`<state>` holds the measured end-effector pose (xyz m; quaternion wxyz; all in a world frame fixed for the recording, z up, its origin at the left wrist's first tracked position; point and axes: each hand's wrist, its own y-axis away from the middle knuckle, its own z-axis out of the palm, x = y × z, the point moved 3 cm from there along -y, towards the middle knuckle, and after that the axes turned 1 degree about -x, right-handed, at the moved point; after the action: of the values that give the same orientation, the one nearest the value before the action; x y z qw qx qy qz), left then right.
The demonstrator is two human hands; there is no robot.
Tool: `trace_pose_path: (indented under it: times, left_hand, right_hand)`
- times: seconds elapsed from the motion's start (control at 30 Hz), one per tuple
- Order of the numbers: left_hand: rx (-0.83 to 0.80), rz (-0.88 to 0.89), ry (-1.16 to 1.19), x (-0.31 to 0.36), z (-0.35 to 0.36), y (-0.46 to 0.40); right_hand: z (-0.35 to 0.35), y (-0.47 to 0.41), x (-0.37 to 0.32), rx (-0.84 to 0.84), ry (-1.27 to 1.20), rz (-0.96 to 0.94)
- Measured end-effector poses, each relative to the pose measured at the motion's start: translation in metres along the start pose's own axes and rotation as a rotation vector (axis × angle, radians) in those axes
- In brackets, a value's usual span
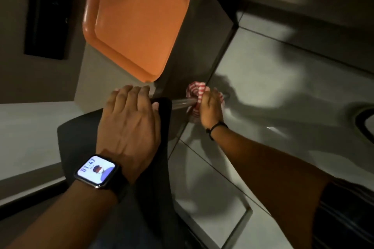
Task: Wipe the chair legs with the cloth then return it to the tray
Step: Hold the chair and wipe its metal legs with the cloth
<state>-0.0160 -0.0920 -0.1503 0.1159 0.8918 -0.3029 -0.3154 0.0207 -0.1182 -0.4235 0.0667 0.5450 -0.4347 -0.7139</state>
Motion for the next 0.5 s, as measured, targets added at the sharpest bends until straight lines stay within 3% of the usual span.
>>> trace_pose_path:
  times: [0.07, 0.27, 0.4, 0.5]
  left_hand:
    - [-0.024, -0.022, 0.033, 0.004, -0.001, 0.002]
    - [-0.074, -0.041, 0.095, 0.012, -0.006, 0.004]
    - [-0.107, -0.022, 0.096, 0.010, -0.002, 0.001]
    - [-0.108, -0.030, 0.097, 0.007, 0.003, 0.000]
  right_hand:
    - [-0.004, 0.006, -0.009, 0.009, 0.023, -0.033]
    - [0.009, 0.080, -0.043, -0.056, -0.001, -0.616]
    - [0.013, 0.073, -0.039, -0.095, 0.012, -0.660]
    - [0.009, 0.045, -0.004, -0.105, 0.092, -0.594]
